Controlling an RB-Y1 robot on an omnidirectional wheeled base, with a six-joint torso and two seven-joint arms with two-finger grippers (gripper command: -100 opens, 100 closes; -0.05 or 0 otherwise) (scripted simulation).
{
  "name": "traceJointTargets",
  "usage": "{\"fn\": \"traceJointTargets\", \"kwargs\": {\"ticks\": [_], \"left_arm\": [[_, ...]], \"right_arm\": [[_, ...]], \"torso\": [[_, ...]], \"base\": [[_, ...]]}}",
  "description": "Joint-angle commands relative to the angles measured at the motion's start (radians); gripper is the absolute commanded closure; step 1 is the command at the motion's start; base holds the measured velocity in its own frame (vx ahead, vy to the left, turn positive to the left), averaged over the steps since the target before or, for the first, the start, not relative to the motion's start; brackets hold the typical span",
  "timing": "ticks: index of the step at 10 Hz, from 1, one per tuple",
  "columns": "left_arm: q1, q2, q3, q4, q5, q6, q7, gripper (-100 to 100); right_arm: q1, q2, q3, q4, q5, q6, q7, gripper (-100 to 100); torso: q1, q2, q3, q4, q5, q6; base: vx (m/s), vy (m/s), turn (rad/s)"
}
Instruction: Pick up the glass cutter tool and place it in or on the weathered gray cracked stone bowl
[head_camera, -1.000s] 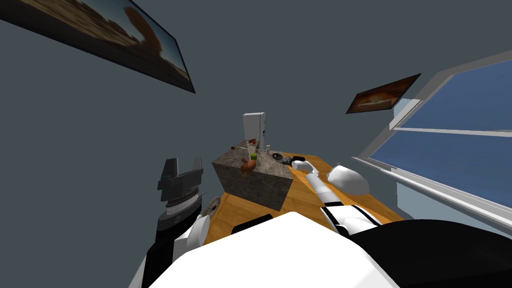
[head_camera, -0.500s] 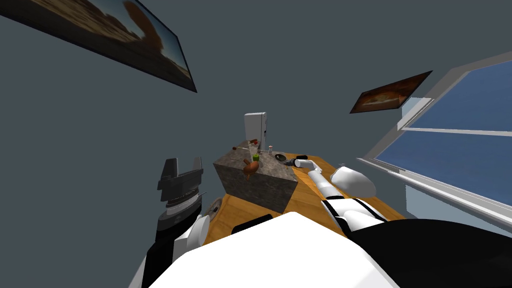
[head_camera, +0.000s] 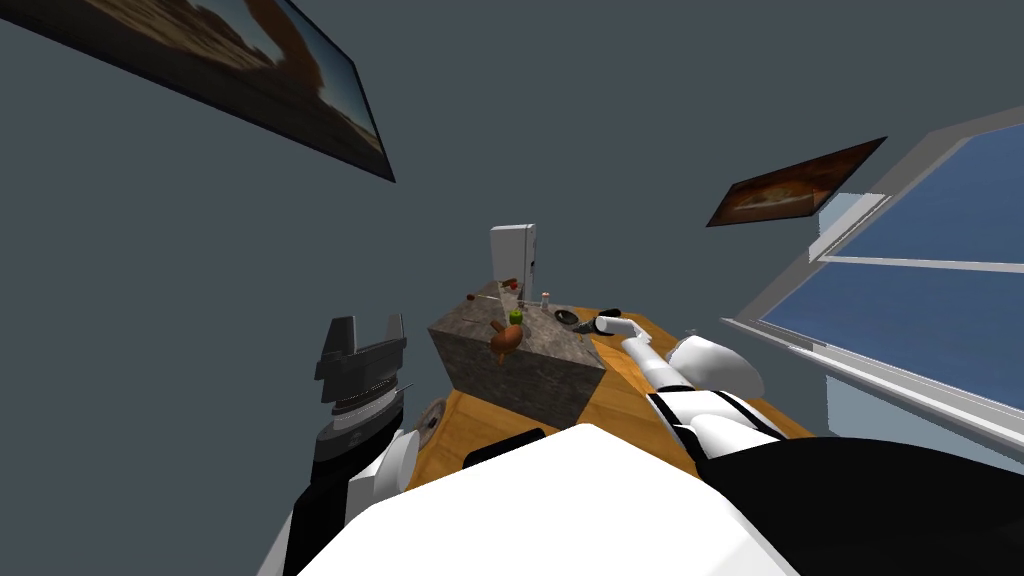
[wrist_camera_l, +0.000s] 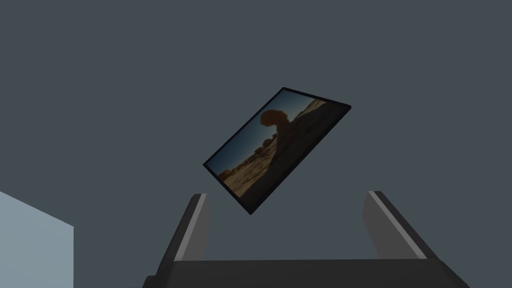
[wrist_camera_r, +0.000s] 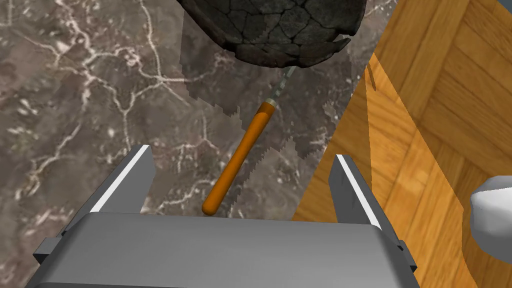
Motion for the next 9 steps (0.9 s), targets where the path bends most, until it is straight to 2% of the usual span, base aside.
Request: {"fn": "traceJointTargets", "kwargs": {"ticks": [1,2,4,5,6,7,8,9], "left_arm": [[0.000,0.000,0.000,0.000,0.000,0.000,0.000,0],[0.000,0.000,0.000,0.000,0.000,0.000,0.000,0],[0.000,0.000,0.000,0.000,0.000,0.000,0.000,0],[0.000,0.000,0.000,0.000,0.000,0.000,0.000,0],[0.000,0.000,0.000,0.000,0.000,0.000,0.000,0],[0.000,0.000,0.000,0.000,0.000,0.000,0.000,0],[0.000,0.000,0.000,0.000,0.000,0.000,0.000,0],[0.000,0.000,0.000,0.000,0.000,0.000,0.000,0]], "right_arm": [[-0.012,-0.013,-0.001,0.050,-0.013,0.014,-0.012,-100],[-0.025,-0.038,-0.005,0.083,-0.034,0.045,-0.041,-100],[-0.025,-0.038,-0.005,0.119,-0.034,0.045,-0.041,-100],[-0.036,-0.062,-0.009,0.152,-0.054,0.074,-0.068,-100],[-0.036,-0.062,-0.009,0.177,-0.054,0.074,-0.068,-100],[-0.046,-0.085,-0.012,0.203,-0.072,0.100,-0.093,-100],[-0.046,-0.085,-0.012,0.232,-0.072,0.100,-0.093,-100],[-0.054,-0.106,-0.014,0.262,-0.088,0.123,-0.116,-100]], "torso": [[0.000,0.000,0.000,0.000,0.000,0.000],[0.000,0.000,0.000,0.000,0.000,0.000],[0.001,-0.001,-0.001,0.000,0.000,0.000],[0.000,0.001,0.000,0.000,0.000,0.000],[0.000,0.000,0.000,0.000,0.000,0.000],[0.000,0.000,0.000,0.000,0.000,0.000],[0.001,-0.001,-0.001,0.000,0.000,0.000],[0.001,-0.002,-0.001,-0.001,0.000,0.000]], "base": [[0.055,0.034,0.009],[0.069,0.051,0.020],[0.054,0.034,0.001],[0.046,0.037,0.016],[0.051,0.040,0.009],[0.083,0.057,0.014],[0.086,0.046,0.006],[0.091,0.051,0.018]]}}
